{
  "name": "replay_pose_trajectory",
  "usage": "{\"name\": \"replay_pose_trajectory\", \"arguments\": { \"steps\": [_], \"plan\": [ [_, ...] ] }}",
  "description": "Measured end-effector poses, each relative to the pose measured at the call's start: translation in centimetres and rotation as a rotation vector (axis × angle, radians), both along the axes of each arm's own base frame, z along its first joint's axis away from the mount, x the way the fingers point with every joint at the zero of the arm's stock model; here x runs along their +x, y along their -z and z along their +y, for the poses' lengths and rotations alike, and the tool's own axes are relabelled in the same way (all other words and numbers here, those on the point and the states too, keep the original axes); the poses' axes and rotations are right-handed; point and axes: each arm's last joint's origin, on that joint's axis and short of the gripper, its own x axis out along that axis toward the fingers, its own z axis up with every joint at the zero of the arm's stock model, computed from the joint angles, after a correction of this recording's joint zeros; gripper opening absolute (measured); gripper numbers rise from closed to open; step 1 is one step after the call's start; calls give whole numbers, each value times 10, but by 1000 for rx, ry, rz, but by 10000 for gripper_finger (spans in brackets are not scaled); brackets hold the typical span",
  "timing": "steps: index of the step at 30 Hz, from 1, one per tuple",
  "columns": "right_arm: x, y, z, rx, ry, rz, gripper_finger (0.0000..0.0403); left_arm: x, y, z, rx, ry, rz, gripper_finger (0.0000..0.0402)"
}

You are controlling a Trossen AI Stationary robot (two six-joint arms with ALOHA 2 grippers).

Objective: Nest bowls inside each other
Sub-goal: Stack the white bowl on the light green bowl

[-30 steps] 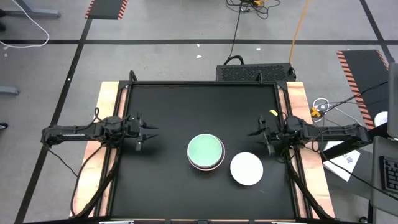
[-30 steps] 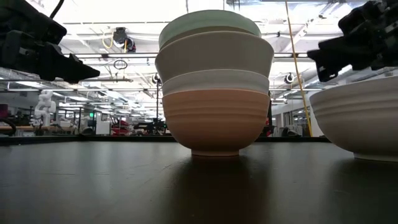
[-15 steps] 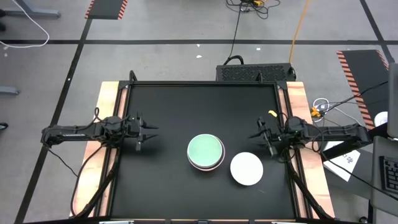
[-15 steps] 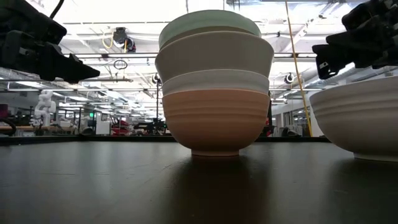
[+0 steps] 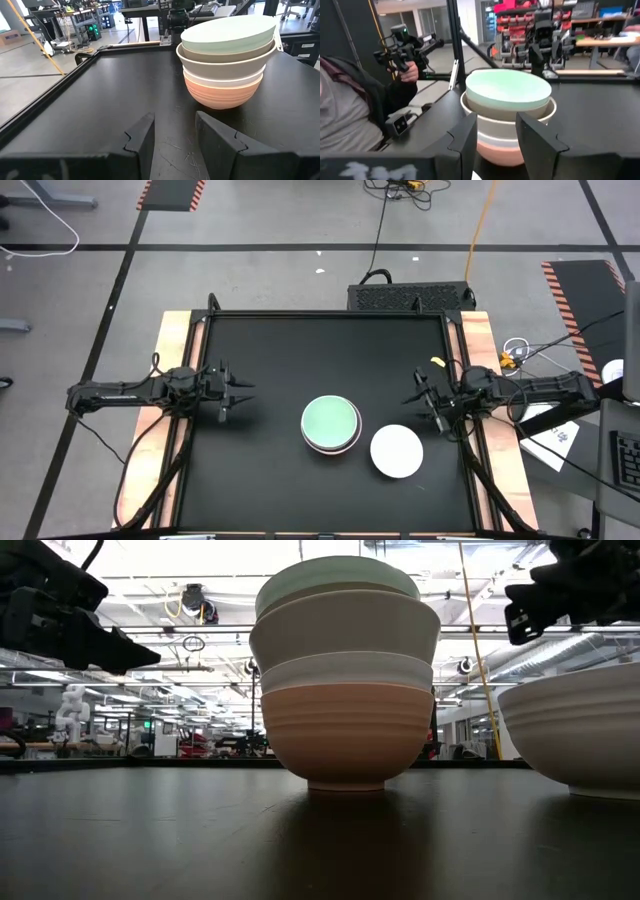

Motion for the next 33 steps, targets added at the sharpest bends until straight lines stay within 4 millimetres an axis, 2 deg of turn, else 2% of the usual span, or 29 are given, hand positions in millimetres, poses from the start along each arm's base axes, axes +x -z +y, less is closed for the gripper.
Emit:
{"name": "replay_pose_trajectory", "arguments": {
  "steps": [5,16,21,25,33],
  "plan": [
    [4,-6,4,25,-28,43,125,0,0,0,0,0,0,145],
    [18,-21,12,149,30,348,125,0,0,0,-1,0,0,145],
    [24,-19,16,241,51,493,125,0,0,0,-5,-1,0,145],
    [27,-20,17,296,65,539,125,0,0,0,-7,-1,0,145],
    [21,-15,16,440,149,724,125,0,0,0,-11,-2,0,145]
  ]
}}
